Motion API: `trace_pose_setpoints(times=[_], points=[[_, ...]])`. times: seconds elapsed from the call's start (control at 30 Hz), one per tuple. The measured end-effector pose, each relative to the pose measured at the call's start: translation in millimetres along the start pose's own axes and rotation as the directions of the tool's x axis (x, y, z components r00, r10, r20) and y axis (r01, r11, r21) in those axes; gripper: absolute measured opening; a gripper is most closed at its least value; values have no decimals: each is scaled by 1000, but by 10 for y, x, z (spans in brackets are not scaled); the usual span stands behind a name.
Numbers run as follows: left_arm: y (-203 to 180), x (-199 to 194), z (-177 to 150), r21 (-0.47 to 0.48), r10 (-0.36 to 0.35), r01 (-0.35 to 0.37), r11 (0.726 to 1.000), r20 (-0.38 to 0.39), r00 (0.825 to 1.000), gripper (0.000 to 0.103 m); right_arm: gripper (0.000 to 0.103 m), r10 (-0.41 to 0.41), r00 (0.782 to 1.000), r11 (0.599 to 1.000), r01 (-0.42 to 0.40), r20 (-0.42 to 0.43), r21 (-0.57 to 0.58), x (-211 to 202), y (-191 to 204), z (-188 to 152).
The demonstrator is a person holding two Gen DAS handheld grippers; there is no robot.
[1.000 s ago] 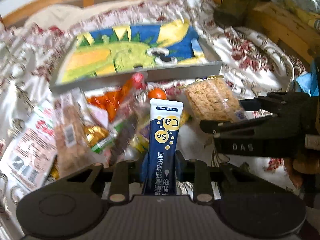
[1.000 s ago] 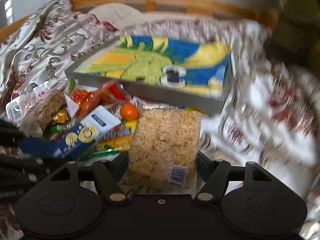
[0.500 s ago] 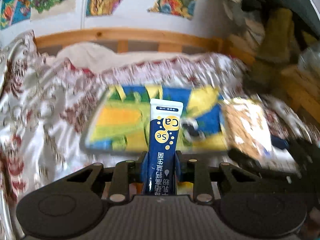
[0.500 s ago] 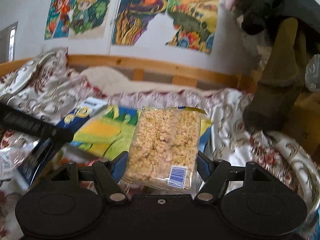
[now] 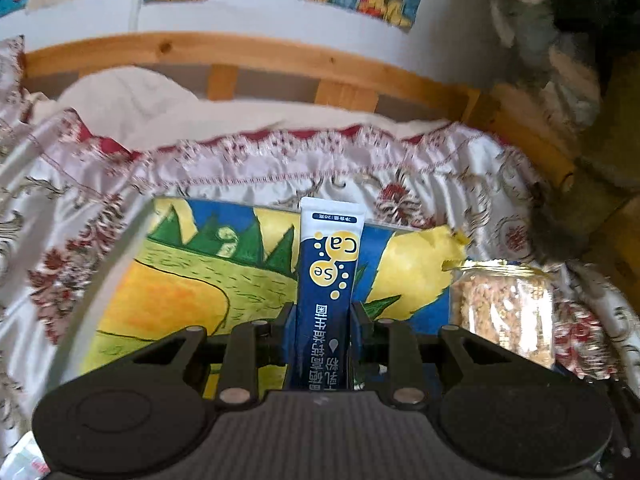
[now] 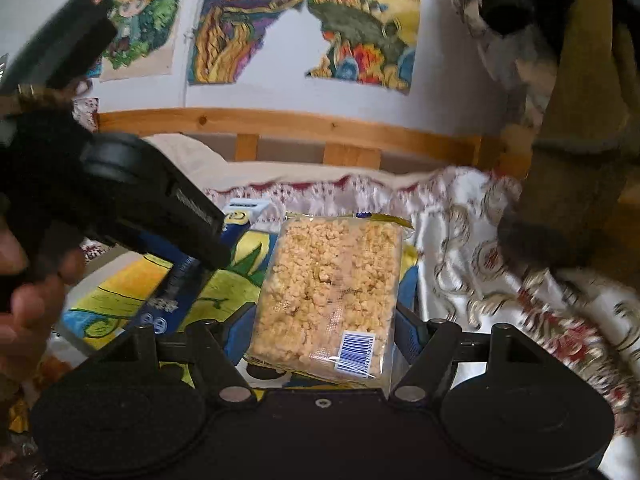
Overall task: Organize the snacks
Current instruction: 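Carry both snacks over the grey tray and open both grippers to drop them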
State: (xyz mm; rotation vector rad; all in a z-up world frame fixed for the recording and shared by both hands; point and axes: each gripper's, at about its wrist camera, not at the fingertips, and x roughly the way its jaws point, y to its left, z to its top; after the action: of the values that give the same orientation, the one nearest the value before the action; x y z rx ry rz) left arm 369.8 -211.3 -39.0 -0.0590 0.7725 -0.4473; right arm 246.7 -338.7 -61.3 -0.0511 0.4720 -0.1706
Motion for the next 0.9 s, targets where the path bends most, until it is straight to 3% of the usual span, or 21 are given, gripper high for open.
trace_pose_setpoints(times=[0.2, 0.6, 0.73, 0.83, 0.9], points=[[47, 367, -80, -16, 47, -48, 999, -84, 995, 30, 72, 36, 993, 998, -29, -111, 58, 279, -56, -89], [60, 560, -140, -4, 98, -100, 995, -157, 983, 32, 73, 51, 982, 997, -38, -184, 73, 447, 33, -160], [67, 536, -126, 0, 113, -115, 993, -167, 979, 41, 77, 57, 982, 996, -43, -181, 78, 451, 31, -157], [106, 444, -105, -7, 113, -116, 993, -163, 980, 56, 81, 50, 984, 996, -36, -172, 82, 409, 22, -142], [149, 322, -89, -26, 114, -119, 993, -139, 984, 60, 83, 48, 988, 995, -34, -148, 95, 330, 15, -118]])
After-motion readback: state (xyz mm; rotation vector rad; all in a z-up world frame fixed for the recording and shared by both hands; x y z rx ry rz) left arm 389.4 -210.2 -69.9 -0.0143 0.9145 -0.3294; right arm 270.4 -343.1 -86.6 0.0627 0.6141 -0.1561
